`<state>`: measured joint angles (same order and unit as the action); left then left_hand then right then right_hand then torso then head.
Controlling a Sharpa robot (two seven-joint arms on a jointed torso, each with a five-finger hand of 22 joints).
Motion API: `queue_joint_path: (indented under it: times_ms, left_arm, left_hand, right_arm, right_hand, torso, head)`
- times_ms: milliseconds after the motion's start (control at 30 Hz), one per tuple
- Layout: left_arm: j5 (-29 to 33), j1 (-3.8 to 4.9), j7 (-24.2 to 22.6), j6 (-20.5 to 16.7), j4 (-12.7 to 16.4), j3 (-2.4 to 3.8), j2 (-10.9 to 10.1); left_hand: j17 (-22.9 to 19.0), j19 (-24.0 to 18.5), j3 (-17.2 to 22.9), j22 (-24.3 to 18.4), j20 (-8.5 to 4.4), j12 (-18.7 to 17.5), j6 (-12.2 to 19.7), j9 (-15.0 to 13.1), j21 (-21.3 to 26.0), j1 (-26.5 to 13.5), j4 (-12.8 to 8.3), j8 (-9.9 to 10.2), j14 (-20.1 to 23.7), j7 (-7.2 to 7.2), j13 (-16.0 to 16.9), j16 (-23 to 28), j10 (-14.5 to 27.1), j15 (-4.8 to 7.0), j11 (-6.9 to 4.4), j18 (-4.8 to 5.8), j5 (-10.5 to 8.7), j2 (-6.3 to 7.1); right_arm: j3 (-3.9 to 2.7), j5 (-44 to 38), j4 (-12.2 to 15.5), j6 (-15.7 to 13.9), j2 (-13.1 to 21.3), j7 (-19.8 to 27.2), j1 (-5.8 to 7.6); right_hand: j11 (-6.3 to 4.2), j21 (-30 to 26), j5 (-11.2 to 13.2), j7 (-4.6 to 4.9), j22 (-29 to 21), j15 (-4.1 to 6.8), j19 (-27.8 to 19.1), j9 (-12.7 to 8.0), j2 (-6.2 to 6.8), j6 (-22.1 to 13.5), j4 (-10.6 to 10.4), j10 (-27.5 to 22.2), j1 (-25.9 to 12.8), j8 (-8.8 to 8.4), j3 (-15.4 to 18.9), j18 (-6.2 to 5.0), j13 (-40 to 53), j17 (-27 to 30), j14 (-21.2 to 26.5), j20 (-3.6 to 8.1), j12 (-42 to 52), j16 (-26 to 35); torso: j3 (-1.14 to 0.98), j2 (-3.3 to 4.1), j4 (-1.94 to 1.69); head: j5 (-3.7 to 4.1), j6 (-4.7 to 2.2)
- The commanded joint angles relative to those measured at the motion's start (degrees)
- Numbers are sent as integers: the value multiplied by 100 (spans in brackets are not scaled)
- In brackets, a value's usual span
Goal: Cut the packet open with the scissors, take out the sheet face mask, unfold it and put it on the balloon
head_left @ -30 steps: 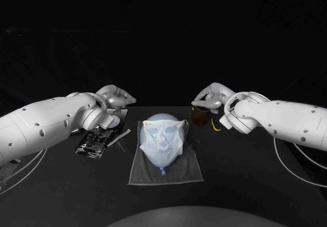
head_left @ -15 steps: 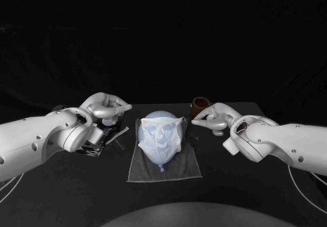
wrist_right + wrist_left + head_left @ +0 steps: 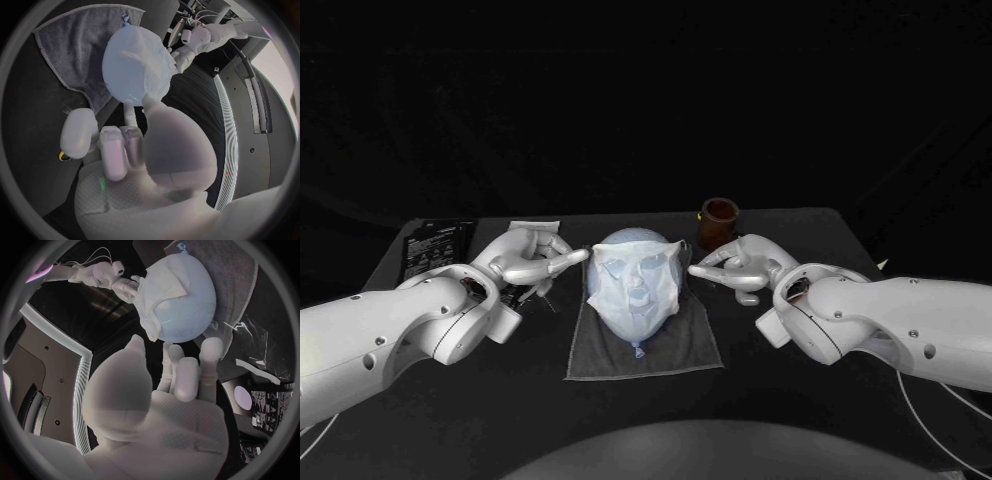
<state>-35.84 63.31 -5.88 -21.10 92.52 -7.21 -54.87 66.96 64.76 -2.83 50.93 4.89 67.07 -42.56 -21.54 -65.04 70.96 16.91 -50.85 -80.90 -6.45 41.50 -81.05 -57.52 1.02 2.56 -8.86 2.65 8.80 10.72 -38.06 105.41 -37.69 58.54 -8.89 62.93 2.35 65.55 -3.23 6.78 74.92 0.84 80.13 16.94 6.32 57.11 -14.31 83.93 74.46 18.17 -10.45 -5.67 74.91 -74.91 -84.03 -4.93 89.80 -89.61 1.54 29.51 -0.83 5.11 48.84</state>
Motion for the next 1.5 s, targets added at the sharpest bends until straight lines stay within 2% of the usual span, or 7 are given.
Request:
queue_joint_path:
  times_ms: [33,200,300,600,933,1200,1500]
  left_arm:
    - [-437,-14,178,-51,64,9,12]
    - [-551,-29,217,-32,126,9,26]
    - [-619,-35,243,4,153,9,40]
    - [-746,-48,358,25,128,9,153]
    - [-793,-50,507,34,58,9,267]
    - [-793,-51,574,86,15,10,316]
    - [-807,-51,679,181,-30,10,361]
  left_hand:
    - [40,39,-120,56,-10,57,37,-60,-42,53,1,-69,-37,4,64,-31,-48,4,-15,61,9,-36]
    - [80,58,-219,95,-20,105,78,-126,-72,240,-4,-142,-55,14,100,-58,-60,13,-24,68,9,-38]
    - [84,53,-256,100,-22,102,113,-159,-77,409,-10,-171,-54,12,71,-64,-24,12,-23,69,10,-42]
    - [66,38,-295,106,-16,111,157,-202,-79,663,-16,-203,-40,2,53,-63,9,4,-14,68,11,-91]
    - [83,42,-300,117,-15,173,158,-211,-87,712,-16,-211,-47,2,172,-71,-74,3,-14,70,11,-117]
    - [80,45,-302,122,-14,197,155,-214,-90,719,-15,-214,-46,3,215,-71,-106,4,-15,70,11,-122]
    - [71,33,-307,109,-14,224,151,-222,-82,744,-14,-223,-41,4,245,-69,-130,5,-16,67,11,-149]
  right_arm:
    - [-3,375,47,-213,-34,131,-13]
    - [-4,605,105,-164,-65,164,-21]
    - [-4,759,135,-71,-82,131,-23]
    - [-4,1012,158,141,-204,-7,-28]
    - [-5,1078,128,214,-300,-71,-30]
    - [-5,1078,80,258,-342,-128,-30]
    - [-5,1045,-36,185,-432,-143,-30]
  right_hand:
    - [11,38,-33,10,878,28,47,-5,19,-20,8,607,-55,-7,38,95,1509,-1509,-597,3,20,-39]
    - [13,30,-47,12,875,25,44,-4,29,-29,-2,607,-61,-8,62,93,1509,-1509,-597,0,20,-39]
    - [13,29,-67,13,875,24,44,-3,31,-33,-1,607,-54,-6,71,93,1509,-1509,-597,-1,20,-39]
    - [15,19,-153,13,871,20,36,4,7,-40,13,607,2,5,84,89,1509,-1509,-597,-6,20,-39]
    - [15,-6,-165,13,864,20,26,5,1,-39,15,607,11,7,84,84,1509,-1509,-597,-7,20,-39]
    - [14,-18,-177,11,861,19,20,8,-11,-35,20,607,29,13,82,82,1509,-1509,-597,-8,20,-39]
    - [2,-29,-81,-6,855,29,4,24,-105,-22,114,607,222,49,34,76,1509,-1509,-597,-6,20,-39]
  torso:
    - [-7,1,10]
    - [-11,-1,9]
    - [-8,-4,11]
    - [-6,-7,-5]
    - [3,0,2]
    - [-5,-8,-3]
    - [-1,0,-2]
  head:
    - [-2,23]
    - [-18,55]
    - [-1,77]
    - [7,98]
    - [23,116]
    - [21,116]
    - [19,116]
